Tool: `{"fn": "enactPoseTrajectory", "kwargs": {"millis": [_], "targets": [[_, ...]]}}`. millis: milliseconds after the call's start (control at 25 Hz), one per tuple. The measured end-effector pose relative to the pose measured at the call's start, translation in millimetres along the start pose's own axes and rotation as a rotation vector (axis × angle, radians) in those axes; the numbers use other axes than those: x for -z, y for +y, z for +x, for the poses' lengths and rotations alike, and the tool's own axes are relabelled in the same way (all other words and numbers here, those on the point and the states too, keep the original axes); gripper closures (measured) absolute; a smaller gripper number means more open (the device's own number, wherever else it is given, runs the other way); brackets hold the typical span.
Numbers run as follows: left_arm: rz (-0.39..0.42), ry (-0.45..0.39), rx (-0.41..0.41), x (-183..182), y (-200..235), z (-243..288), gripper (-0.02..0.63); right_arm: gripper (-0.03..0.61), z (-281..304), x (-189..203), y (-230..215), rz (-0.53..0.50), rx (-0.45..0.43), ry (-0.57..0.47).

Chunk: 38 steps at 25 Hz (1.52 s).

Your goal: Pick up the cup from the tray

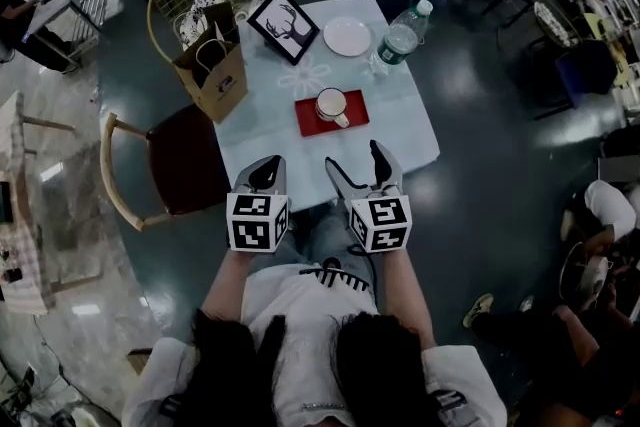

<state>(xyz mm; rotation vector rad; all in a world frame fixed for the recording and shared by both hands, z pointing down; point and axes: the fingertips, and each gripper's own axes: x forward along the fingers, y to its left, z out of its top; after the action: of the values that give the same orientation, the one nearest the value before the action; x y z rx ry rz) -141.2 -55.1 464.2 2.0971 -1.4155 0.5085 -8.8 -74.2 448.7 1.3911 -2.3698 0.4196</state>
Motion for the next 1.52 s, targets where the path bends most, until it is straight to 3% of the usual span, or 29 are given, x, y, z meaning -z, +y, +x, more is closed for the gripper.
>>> {"fn": "enactPoseTrajectory", "kwargs": {"millis": [160, 680, 1520], "targets": [[-0.001, 0.001, -0.031, -5, 8, 14, 0.613, 0.161, 18, -8, -11, 0.000, 0.005, -0.055], [-0.004, 0.067, -0.051, -10, 16, 73, 0.614, 0.106, 98, 3, -41, -0.021, -0.059, -0.026], [-0.093, 0.110, -0.118, 10, 38, 136, 0.613, 0.092, 186, 63, -58, -0.074, -0.133, 0.068]]}}
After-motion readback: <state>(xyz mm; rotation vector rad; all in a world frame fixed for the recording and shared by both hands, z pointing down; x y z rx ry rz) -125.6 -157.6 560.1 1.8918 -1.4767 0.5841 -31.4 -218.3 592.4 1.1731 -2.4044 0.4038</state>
